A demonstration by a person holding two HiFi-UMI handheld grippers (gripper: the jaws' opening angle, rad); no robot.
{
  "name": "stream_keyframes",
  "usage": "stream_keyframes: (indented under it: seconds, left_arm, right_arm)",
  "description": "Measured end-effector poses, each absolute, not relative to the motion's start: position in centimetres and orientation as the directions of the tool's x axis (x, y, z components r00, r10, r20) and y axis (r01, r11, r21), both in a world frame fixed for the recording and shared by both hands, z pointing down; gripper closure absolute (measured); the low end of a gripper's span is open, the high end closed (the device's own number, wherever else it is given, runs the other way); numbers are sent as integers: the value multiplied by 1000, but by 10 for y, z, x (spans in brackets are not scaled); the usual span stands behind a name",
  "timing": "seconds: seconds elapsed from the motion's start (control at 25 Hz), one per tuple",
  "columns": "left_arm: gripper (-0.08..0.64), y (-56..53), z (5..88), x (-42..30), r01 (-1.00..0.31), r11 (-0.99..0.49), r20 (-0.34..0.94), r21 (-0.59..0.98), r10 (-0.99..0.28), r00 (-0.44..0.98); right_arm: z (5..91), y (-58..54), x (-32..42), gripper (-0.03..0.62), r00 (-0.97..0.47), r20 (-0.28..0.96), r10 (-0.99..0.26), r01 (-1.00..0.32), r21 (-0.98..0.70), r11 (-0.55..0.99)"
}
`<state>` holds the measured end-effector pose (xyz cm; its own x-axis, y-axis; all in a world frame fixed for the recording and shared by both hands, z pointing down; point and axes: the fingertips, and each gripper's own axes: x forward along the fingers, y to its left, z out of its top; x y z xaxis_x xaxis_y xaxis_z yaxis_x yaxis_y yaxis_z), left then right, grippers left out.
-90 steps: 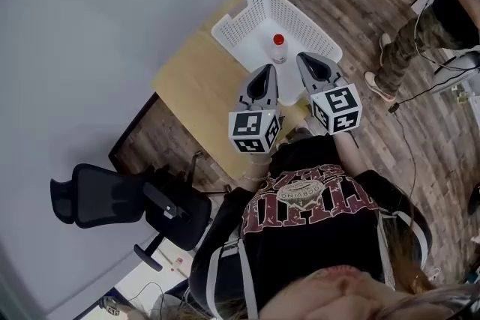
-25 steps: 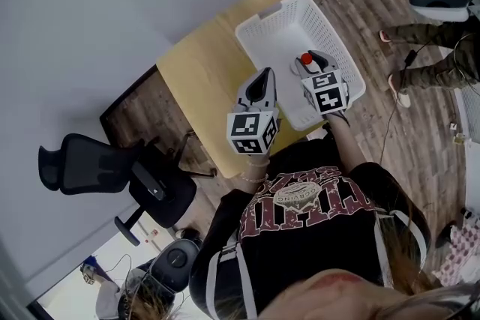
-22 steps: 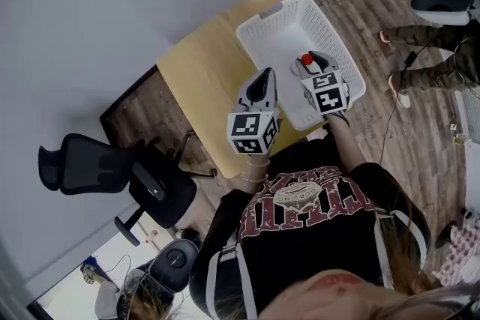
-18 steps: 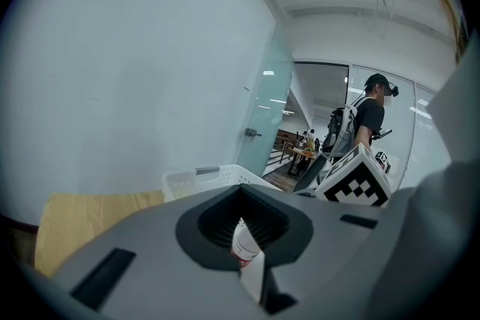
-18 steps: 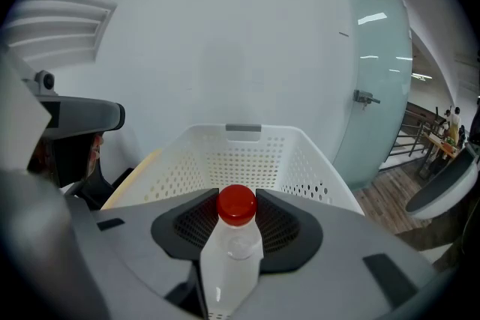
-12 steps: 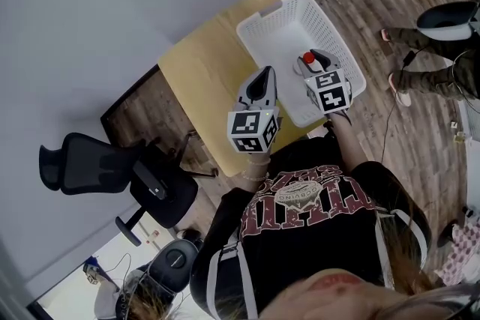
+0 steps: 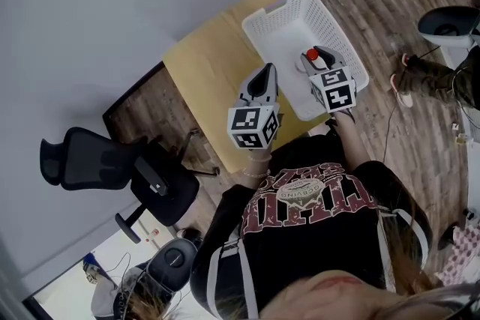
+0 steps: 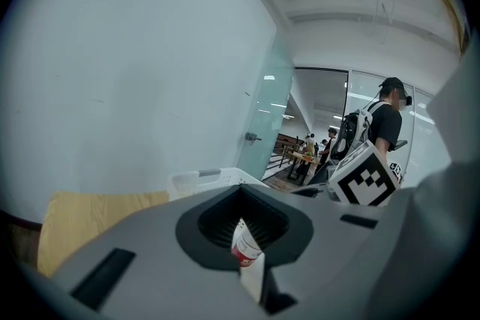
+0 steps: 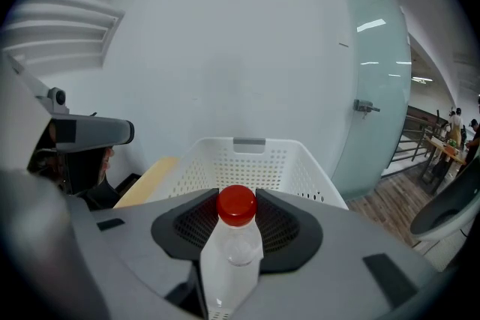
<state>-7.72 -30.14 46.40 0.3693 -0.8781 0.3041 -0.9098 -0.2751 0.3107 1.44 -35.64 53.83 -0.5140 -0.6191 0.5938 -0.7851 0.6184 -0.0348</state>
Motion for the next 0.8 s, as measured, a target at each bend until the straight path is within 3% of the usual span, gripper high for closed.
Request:
stream_keyframes:
  seconds: [0.8]
  left_arm:
    - [512,-284,449,-85,-919,-267,279,289,-895,348]
  right_arm:
    - [477,-341,2,428,-585,503,-636,-738,-5,675]
